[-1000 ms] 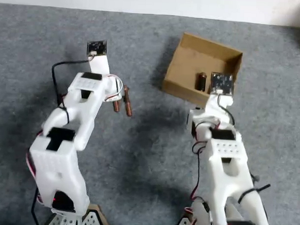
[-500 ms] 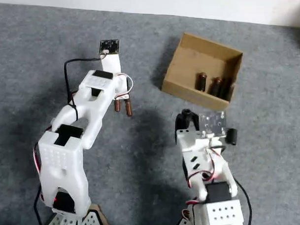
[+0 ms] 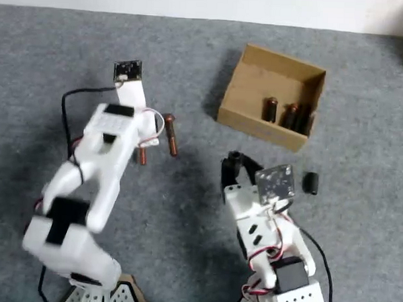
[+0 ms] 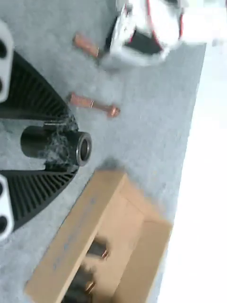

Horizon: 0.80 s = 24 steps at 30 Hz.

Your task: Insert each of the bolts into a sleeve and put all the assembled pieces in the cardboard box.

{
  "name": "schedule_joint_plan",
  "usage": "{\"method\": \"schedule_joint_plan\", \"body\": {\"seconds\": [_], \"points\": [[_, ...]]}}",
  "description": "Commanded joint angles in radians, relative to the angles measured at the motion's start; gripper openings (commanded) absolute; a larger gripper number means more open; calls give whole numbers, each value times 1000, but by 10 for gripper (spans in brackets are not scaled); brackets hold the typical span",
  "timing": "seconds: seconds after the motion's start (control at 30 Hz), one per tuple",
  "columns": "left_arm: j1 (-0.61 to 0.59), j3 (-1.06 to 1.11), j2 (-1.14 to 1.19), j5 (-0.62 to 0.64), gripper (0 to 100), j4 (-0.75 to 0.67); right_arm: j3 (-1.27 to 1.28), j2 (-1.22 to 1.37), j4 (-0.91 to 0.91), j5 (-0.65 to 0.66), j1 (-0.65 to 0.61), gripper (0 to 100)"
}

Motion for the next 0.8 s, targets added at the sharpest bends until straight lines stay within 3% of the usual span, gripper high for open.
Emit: {"method": "schedule_joint_plan", "body": {"seconds": [0.0, 0.13, 0.3, 0.4, 0.6, 0.77], "points": [[58, 188, -251, 5, 5, -176, 13, -38, 5, 14, -24, 5], [97, 367, -440, 2, 5, -319, 21, -35, 2, 15, -25, 5], [130, 432, -616, 8, 5, -327, 22, -35, 2, 15, -30, 5], [145, 458, -716, 78, 6, -331, 27, -35, 2, 15, -54, 5], [252, 501, -900, 132, 6, -354, 84, -35, 1, 15, -120, 5], [349, 630, -1003, 130, 6, -542, 88, -35, -105, 12, -136, 5]]}}
